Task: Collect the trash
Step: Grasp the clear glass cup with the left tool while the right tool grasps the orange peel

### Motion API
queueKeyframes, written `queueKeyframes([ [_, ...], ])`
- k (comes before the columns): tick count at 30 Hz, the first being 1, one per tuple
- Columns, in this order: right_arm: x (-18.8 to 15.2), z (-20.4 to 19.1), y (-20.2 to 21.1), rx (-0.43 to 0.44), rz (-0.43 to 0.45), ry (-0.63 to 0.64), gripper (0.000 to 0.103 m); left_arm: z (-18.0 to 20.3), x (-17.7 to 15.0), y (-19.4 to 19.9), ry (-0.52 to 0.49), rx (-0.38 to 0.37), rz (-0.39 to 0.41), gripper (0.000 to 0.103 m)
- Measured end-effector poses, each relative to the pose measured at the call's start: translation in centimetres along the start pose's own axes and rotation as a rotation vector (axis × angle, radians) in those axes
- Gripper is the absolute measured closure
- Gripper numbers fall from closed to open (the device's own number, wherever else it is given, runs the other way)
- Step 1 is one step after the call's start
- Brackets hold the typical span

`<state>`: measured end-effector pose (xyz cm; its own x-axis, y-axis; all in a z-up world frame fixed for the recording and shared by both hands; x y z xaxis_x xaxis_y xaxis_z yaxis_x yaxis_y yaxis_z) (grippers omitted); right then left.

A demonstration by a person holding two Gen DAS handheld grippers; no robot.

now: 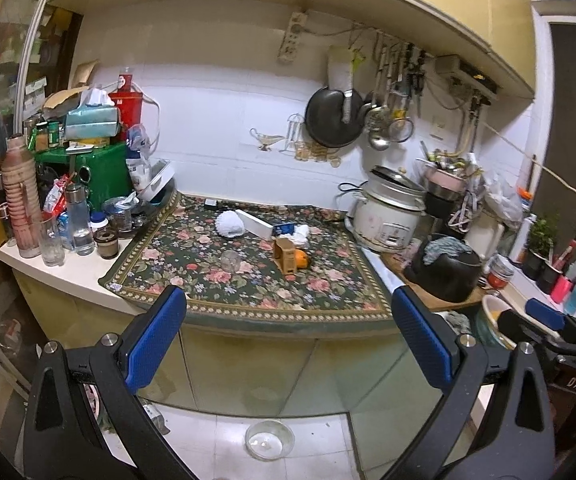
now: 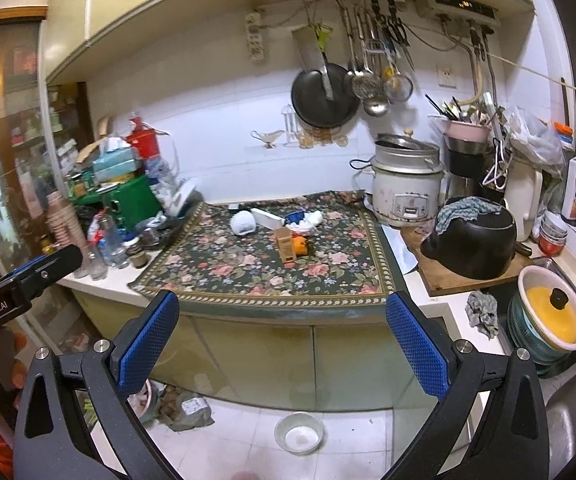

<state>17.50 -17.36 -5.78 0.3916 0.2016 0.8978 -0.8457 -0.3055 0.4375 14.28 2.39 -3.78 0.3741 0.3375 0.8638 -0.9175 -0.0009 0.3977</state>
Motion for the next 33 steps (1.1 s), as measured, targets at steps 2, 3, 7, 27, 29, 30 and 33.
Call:
queueKeyframes([
  [2, 0.5, 0.3, -2.0, -0.019, -0.007, -0.002, 0.000, -0.8, 0.5, -2.2, 0.002, 0.013, -0.003, 0.000],
  [3, 0.8, 0.5, -3.0, -0.031, -0.011, -0.002, 0.000, -1.3, 0.9, -3.9, 0.003, 0.020, -0.008, 0.000],
  [7, 2.2, 0.8, -7.0, -0.063, -0.034, -0.011, 0.000, -2.9, 2.6, -10.2, 0.001, 0.042, -0.031, 0.001],
  [27, 4.9, 6.7, -32.2, -0.015, -0.268, -0.068, 0.000, -8.7, 4.3, -39.3, 0.041, 0.175, -0.375, 0.003],
  [29, 4.5, 7.6, -35.2, 0.031, -0.310, -0.070, 0.001, -9.4, 3.9, -41.1, 0.075, 0.233, -0.379, 0.003],
  [30, 4.2, 8.2, -37.3, 0.060, -0.350, -0.072, 0.004, -9.9, 3.6, -42.2, 0.096, 0.276, -0.386, 0.003],
  [33, 3.4, 9.2, -42.1, 0.134, -0.446, -0.083, 0.012, -11.2, 2.7, -44.8, 0.154, 0.339, -0.422, 0.006],
])
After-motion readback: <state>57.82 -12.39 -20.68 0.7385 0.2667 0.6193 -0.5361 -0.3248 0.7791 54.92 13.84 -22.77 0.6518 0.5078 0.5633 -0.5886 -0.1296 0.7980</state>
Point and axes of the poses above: each gripper's, at about its wrist camera, not at the fingertips, and y roughly against the way its jaws point, z to its right, x to its top, the point moved 2 cm from there along -y, roughly the way its jaws point, and after that the axes turned 8 degrees about y, right-handed, at the moved point
